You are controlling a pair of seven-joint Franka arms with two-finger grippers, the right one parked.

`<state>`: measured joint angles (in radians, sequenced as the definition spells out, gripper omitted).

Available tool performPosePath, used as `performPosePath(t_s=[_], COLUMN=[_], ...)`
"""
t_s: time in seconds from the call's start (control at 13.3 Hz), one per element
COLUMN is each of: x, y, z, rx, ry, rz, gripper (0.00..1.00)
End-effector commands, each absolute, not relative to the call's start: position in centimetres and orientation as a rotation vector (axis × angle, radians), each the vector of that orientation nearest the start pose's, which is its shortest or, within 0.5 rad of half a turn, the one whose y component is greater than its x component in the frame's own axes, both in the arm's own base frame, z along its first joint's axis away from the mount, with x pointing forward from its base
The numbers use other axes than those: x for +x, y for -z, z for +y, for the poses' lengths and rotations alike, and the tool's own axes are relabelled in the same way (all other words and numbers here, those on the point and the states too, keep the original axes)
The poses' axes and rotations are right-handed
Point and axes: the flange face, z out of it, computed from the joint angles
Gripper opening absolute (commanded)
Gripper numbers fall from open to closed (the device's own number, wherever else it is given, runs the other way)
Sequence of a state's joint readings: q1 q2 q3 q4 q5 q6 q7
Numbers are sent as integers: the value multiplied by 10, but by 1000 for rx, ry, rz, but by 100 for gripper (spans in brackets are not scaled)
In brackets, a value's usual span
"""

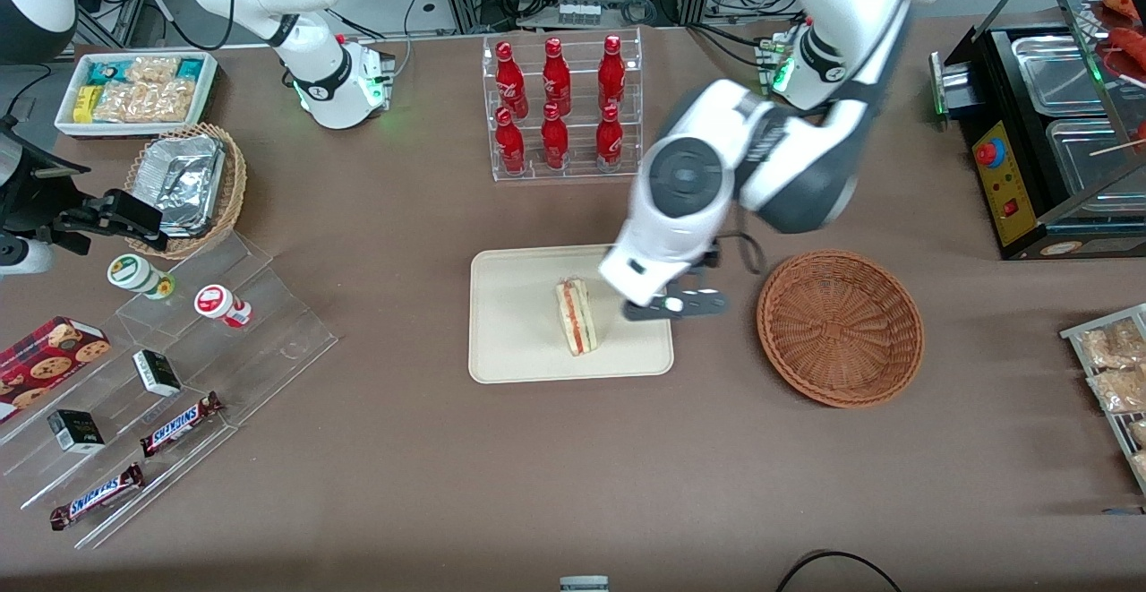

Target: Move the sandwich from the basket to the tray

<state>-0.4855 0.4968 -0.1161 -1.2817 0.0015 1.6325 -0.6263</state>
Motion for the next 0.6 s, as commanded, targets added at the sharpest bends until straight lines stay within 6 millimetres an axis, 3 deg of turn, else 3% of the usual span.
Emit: performPosePath(t_s=[0.0,0.15,0.38,0.53], x=[581,596,594,589], y=[-477,-482,-496,-508], z=[-316,-267,-190,-151], rx=[-3078,-3078,-3094,-3099], ry=[-256,-278,-290,-294], rz=[-4,-47,78,151], gripper=[100,100,100,100])
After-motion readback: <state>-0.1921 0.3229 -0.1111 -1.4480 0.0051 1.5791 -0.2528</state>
